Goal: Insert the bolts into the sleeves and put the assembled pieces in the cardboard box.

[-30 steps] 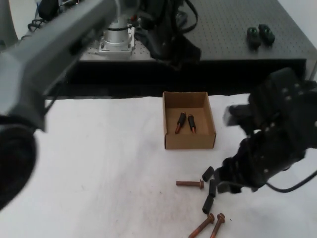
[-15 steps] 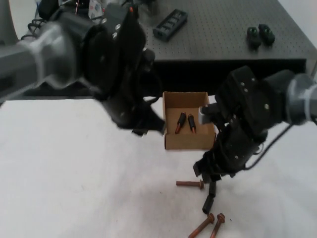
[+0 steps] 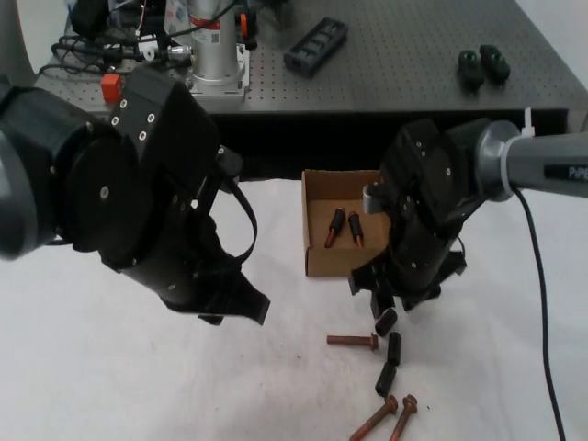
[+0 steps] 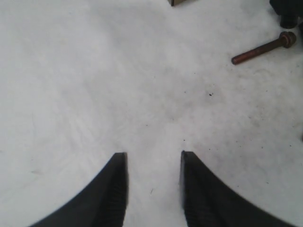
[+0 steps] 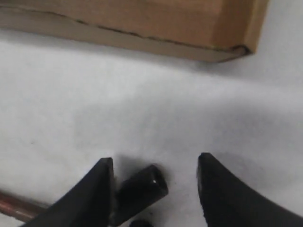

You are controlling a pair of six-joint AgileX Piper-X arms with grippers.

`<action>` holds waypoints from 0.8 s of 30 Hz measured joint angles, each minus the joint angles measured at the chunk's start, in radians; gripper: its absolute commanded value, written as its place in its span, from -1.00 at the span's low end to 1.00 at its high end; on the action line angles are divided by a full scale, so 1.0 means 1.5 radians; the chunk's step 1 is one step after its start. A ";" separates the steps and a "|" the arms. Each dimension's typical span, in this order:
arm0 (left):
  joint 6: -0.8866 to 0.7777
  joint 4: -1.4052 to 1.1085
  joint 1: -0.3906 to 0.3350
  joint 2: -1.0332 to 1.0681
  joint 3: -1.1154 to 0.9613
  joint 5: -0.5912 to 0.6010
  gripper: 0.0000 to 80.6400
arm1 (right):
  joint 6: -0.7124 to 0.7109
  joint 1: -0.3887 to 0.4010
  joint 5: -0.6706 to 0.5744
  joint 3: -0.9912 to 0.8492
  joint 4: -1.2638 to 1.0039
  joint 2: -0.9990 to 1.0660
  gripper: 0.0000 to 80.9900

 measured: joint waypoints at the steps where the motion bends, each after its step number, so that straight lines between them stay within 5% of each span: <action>1: 0.000 0.003 0.000 -0.001 0.000 0.000 -0.32 | 0.006 -0.002 -0.002 0.000 0.007 0.005 -0.04; 20: 0.000 0.006 0.000 0.000 0.000 0.000 -0.32 | 0.036 0.002 -0.030 -0.004 0.095 0.014 -0.55; 24: 0.000 0.006 0.000 0.000 0.000 0.000 -0.32 | 0.031 0.002 -0.029 -0.004 0.088 0.014 -0.42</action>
